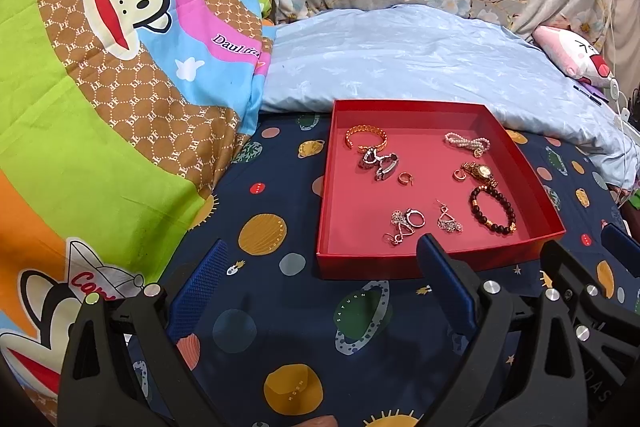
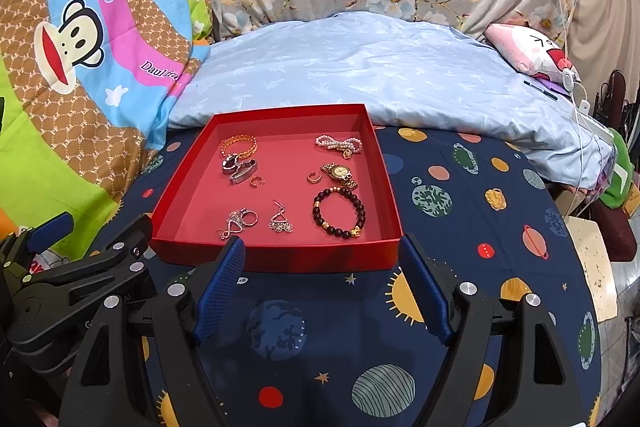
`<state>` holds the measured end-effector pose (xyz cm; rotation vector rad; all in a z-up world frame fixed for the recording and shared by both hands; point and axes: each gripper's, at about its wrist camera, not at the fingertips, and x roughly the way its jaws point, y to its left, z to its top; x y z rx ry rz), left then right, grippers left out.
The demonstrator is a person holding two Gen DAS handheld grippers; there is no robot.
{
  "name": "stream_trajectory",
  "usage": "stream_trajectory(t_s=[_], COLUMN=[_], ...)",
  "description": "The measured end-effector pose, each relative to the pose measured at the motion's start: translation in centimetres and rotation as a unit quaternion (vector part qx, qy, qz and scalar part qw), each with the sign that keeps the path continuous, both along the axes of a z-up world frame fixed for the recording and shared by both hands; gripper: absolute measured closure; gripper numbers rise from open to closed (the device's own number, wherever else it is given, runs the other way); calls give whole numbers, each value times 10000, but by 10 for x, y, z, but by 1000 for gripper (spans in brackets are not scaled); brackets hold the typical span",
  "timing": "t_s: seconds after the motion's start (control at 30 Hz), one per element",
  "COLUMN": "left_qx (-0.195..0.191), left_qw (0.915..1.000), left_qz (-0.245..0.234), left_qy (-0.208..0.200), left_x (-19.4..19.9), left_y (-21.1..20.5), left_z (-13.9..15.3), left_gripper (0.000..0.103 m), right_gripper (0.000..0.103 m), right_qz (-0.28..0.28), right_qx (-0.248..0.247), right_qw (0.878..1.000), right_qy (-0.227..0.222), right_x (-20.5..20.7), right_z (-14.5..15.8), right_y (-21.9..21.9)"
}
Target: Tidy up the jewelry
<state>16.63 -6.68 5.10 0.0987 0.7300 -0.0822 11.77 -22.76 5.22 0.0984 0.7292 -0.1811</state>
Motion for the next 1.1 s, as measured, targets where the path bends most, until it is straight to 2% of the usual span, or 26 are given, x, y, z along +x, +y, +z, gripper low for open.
stream_trajectory(t_s=[1.1], left_qx=[33], left_qw=[9999], left_qz=[-26], left_qy=[-107], left_x=[-14], left_y=[-4], left_z=[13], left_gripper=[10], right_gripper=[26], right_qz=[-85], right_qx=[54], right_qw=[9999], right_qy=[-91], right_x=[-16], right_z=[10], right_y=[-5])
